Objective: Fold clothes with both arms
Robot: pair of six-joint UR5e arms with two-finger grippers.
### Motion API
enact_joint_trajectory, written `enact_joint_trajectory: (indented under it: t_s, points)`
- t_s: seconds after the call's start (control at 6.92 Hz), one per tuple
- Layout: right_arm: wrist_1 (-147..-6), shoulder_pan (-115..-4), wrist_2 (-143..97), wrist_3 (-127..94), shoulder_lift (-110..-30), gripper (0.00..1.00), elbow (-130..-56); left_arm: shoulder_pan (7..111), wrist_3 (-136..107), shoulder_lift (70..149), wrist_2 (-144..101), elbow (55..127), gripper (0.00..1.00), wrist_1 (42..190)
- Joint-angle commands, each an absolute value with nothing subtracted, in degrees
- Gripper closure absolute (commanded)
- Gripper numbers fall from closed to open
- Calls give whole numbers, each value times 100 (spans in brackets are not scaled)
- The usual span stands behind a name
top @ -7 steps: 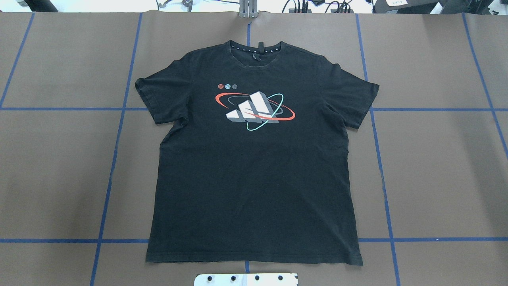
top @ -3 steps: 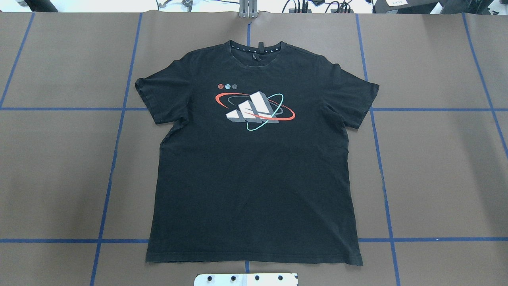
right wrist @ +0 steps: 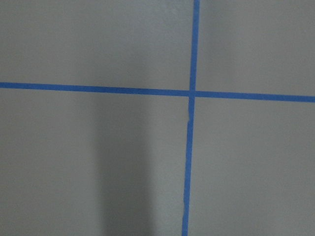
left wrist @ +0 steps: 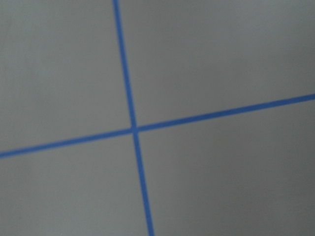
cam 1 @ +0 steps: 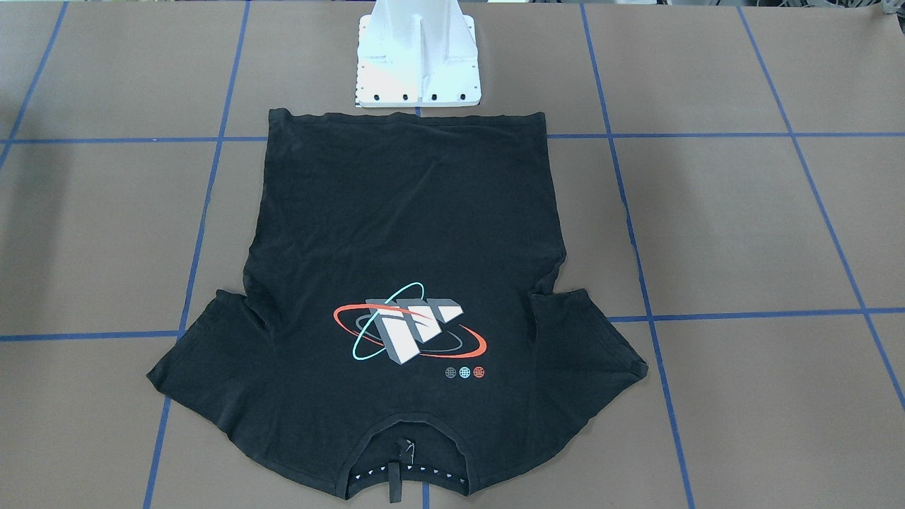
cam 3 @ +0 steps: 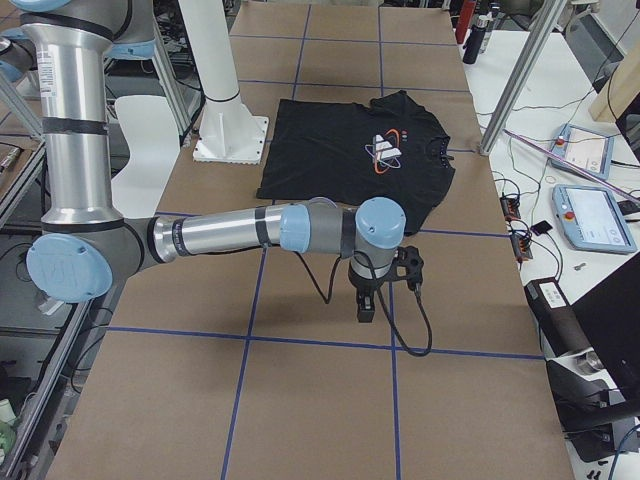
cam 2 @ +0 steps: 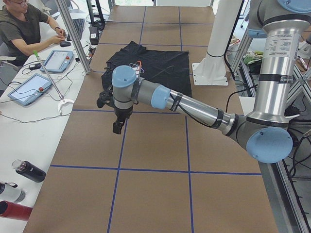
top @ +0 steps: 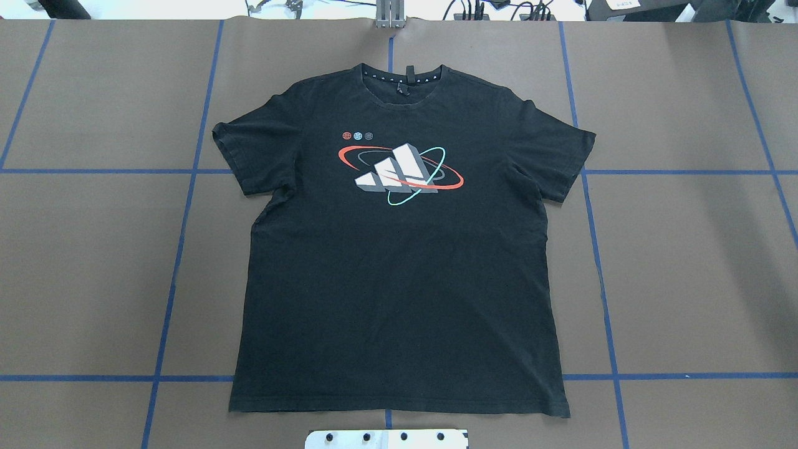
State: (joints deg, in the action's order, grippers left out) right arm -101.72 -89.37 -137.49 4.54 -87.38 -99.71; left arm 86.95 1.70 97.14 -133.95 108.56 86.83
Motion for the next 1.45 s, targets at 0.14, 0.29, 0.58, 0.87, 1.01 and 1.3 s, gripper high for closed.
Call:
enact_joint_trajectory:
  t_s: [0.14, 0.29, 0.58, 0.87, 1.01, 1.3]
  points:
    - [-10151, -8253, -14034, 326, -7831, 0, -9746, 8832, 176, 10861, -13394, 10995, 1, 8692]
    - [-10151, -8253, -14541, 160, -7840, 0, -9843, 8842, 176, 10950, -13429, 11056, 1, 8684]
    - [-10143, -8166, -14582, 132, -7822, 0, -9826, 8851, -286, 10863, -13998, 11529, 1, 8657]
    - [-10151, -8060, -14555, 114, -7639, 0, -9747, 8798, -1340, 11003, -14045, 11690, 1, 8701]
    - [-10151, -8025, -14572, -182, -7464, 0, -9617, 8676, -1466, 11274, -13836, 11707, 1, 8675]
    - [-10134, -7955, -14555, -658, -7155, 0, -9571, 7695, -1888, 11320, -13195, 11611, 1, 8692]
